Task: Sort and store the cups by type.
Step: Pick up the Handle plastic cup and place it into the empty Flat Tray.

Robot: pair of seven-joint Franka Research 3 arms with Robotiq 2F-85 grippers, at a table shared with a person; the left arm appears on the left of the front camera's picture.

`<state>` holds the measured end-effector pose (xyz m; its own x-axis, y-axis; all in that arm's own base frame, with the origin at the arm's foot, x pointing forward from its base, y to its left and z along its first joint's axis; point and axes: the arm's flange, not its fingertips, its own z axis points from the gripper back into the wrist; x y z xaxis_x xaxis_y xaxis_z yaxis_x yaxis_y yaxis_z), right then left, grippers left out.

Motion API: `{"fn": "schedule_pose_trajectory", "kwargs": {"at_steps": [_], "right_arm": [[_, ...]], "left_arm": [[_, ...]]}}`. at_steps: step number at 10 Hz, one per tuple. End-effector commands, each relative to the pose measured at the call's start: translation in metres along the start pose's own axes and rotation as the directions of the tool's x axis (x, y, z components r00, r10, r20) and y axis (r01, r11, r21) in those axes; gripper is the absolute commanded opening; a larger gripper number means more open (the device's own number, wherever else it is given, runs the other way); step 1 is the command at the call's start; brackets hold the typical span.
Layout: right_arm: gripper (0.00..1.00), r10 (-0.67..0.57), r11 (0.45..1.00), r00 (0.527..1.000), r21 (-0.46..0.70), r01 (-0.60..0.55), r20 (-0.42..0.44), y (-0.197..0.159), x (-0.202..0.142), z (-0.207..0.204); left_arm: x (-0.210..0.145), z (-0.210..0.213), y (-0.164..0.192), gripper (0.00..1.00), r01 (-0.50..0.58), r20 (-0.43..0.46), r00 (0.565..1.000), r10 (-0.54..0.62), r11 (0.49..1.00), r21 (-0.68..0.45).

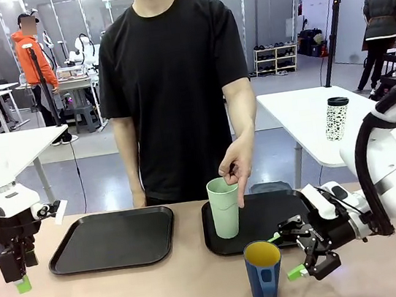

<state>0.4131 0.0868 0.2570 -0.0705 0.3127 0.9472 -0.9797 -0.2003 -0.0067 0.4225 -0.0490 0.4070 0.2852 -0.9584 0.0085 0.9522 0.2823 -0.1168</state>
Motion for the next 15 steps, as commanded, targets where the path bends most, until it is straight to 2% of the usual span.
{"fn": "schedule_pose_trajectory", "kwargs": {"at_steps": [1,2,15], "right_arm": [[1.00,-0.045,0.999,0.998,0.011,0.045,-0.045,-0.011,-0.004,-0.010],[1.00,-0.030,0.999,0.999,0.022,0.031,-0.017,-0.012,-0.004,-0.014],[1.00,-0.021,0.997,0.997,0.079,0.015,0.069,-0.018,-0.022,-0.056]], "left_arm": [[0.001,0.003,0.000,1.00,-0.011,-0.004,1.000,0.011,1.000,0.000],[0.001,0.003,0.000,1.00,-0.011,-0.004,1.000,0.011,1.000,0.000],[0.001,0.003,0.000,1.00,-0.011,-0.004,1.000,0.011,1.000,0.000]]}}
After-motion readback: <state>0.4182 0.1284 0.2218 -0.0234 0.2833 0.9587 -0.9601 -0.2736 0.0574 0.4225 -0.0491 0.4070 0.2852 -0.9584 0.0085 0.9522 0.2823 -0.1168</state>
